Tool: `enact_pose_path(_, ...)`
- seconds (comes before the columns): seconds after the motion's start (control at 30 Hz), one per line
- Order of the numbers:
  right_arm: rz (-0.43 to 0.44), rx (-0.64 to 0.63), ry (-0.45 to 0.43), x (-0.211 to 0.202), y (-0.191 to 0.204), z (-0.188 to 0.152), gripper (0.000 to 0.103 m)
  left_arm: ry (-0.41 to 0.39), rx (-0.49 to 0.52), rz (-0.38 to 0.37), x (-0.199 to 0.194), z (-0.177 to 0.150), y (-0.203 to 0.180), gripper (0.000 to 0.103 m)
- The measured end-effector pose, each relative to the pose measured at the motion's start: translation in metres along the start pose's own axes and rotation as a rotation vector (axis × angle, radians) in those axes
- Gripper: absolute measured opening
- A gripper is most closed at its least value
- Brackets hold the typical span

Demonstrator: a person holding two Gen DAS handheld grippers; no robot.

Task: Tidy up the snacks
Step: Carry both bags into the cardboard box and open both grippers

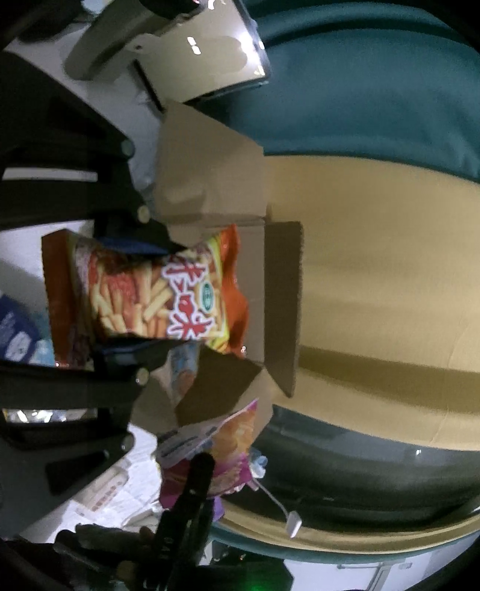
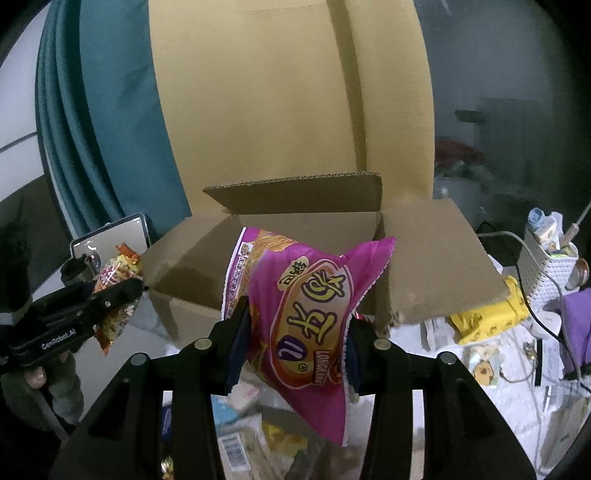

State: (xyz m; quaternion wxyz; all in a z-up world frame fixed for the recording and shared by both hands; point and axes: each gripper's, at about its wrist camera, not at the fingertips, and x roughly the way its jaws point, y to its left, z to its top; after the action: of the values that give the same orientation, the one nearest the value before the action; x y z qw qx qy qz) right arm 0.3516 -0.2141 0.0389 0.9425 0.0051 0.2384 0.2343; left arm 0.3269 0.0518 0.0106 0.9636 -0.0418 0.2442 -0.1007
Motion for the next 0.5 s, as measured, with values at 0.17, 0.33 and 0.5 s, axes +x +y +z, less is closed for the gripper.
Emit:
enact_pose_path(0.17, 0.013, 0.028, 0.012, 0.021, -0.009, 0.015, 0.046, 0.011, 0.001, 0.010, 0.026, 0.014, 0.007, 0.038)
enact_pose_path(0.33, 0.024, 0.056, 0.030, 0.048, -0.017, 0.032, 0.046, 0.025, 0.024, 0.050, 0.055, 0.031, 0.013, 0.039)
enact_pose_path(0.5, 0.016, 0.054, 0.054, 0.078, -0.019, 0.054, 0.046, 0.042, -0.006, 0.053, 0.078, 0.049, 0.024, 0.039)
